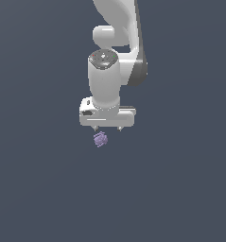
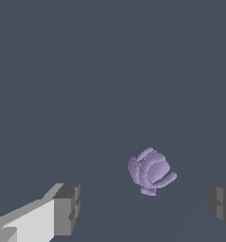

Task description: Pick up the object and move it to a goal position.

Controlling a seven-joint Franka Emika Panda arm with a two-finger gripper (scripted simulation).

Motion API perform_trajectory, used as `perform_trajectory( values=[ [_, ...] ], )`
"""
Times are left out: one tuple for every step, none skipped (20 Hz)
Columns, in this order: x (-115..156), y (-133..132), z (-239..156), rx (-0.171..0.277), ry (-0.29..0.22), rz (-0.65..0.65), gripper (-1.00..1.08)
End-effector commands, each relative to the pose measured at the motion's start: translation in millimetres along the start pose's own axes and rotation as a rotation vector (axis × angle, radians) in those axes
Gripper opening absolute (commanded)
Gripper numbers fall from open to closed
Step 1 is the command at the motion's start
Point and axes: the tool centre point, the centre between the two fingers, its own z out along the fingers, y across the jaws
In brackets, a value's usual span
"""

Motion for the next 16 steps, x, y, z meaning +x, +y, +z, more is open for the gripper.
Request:
perform_trajectory(
  values=[
    [0, 0, 0, 0.0, 0.0, 0.0, 1.0],
    [0, 0, 0, 0.0, 0.001, -0.001, 1.0],
    [1, 0, -1, -0.001, 0.002, -0.003, 1.0],
    [1, 1, -3, -0.002, 0.005, -0.008, 1.0],
    [2, 1, -5, -0.004, 0.008, -0.013, 1.0],
    [3, 2, -8, -0.007, 0.012, -0.021, 1.0],
    [5, 3, -11, -0.009, 0.017, -0.029, 1.0],
    [6, 4, -13, -0.012, 0.022, -0.036, 1.0],
    [7, 5, -15, -0.014, 0.025, -0.042, 1.0],
    [7, 5, -17, -0.015, 0.027, -0.045, 1.0],
    [8, 5, -18, -0.016, 0.028, -0.047, 1.0],
    [8, 5, -18, -0.016, 0.028, -0.047, 1.0],
    [7, 5, -17, -0.015, 0.027, -0.046, 1.0],
    [7, 5, -17, -0.015, 0.027, -0.045, 1.0],
    [7, 5, -16, -0.015, 0.027, -0.046, 1.0],
    [7, 5, -16, -0.015, 0.026, -0.048, 1.0]
  ],
)
